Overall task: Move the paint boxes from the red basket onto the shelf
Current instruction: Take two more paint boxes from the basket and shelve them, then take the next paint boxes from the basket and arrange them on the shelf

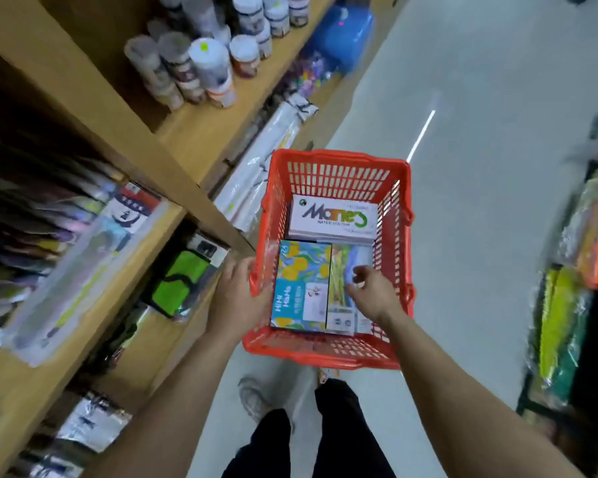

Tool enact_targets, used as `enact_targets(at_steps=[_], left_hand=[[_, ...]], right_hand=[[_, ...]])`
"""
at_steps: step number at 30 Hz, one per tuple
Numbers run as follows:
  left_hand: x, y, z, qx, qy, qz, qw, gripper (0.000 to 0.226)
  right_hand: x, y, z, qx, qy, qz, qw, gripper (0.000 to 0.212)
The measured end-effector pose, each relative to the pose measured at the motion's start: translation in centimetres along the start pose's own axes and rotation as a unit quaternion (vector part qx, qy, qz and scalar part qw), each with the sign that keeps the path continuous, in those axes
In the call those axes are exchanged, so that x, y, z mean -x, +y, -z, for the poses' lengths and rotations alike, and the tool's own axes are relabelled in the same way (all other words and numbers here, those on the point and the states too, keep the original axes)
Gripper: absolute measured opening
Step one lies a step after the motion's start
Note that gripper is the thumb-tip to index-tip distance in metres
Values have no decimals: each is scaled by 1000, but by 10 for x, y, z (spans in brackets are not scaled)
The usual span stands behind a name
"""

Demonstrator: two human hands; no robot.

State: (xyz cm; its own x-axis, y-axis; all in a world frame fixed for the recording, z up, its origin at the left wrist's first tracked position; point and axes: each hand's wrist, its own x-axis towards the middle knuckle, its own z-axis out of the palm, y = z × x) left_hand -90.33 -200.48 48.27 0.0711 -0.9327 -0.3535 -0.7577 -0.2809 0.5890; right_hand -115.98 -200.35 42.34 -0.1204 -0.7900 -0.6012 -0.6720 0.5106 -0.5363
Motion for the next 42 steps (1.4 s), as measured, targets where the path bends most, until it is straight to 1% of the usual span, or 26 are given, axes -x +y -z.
enact_targets(at_steps=[2, 3, 8, 10, 12, 15, 16, 19, 21, 24, 26, 28, 31, 32, 36, 42], left_hand=[[-33, -14, -28, -2, 24, 4, 1000, 52], [-48, -21, -39, -2, 39, -4, 999, 53], [-82, -46, -73, 35, 83, -51, 995, 53], [-82, -51, -76, 55, 95, -63, 992, 51], [-81, -53, -77, 65, 107, -74, 989, 51], [-80, -51, -75, 73, 103, -73, 989, 57], [-79, -51, -75, 77, 97, -68, 990, 59], [-77, -51, -73, 88, 88, -57, 991, 64], [-76, -51, -73, 90, 82, -53, 991, 65], [-76, -51, -73, 96, 75, -50, 991, 64], [-77, -52, -73, 97, 70, -50, 992, 65], [-75, -53, -73, 99, 67, -47, 992, 65], [-75, -52, -73, 108, 62, -39, 991, 62], [-75, -51, -73, 112, 62, -40, 991, 61], [-74, -52, -73, 116, 61, -47, 990, 61], [-74, -55, -75, 123, 62, -37, 990, 61]], right_hand=[[-35, 9, -26, 23, -22, 24, 999, 55], [-54, 10, -39, 38, -23, 49, 998, 56], [-135, -15, -89, 133, -1, 175, 976, 60], [-154, -23, -103, 180, 5, 198, 964, 65], [-161, -20, -114, 231, 27, 215, 948, 73], [-160, -8, -126, 281, 57, 237, 928, 84], [-160, -7, -128, 277, 72, 240, 927, 82], [-159, -11, -131, 286, 121, 230, 922, 62], [-156, -10, -135, 306, 132, 219, 917, 58], [-153, -7, -140, 291, 134, 203, 925, 63], [-154, -10, -143, 293, 125, 194, 928, 73], [-157, -16, -143, 305, 99, 181, 930, 80], [-166, -24, -140, 323, 61, 165, 930, 78], [-168, -26, -139, 328, 47, 161, 929, 81], [-174, -23, -139, 348, 16, 162, 923, 99], [-181, -28, -130, 338, -13, 151, 929, 99]])
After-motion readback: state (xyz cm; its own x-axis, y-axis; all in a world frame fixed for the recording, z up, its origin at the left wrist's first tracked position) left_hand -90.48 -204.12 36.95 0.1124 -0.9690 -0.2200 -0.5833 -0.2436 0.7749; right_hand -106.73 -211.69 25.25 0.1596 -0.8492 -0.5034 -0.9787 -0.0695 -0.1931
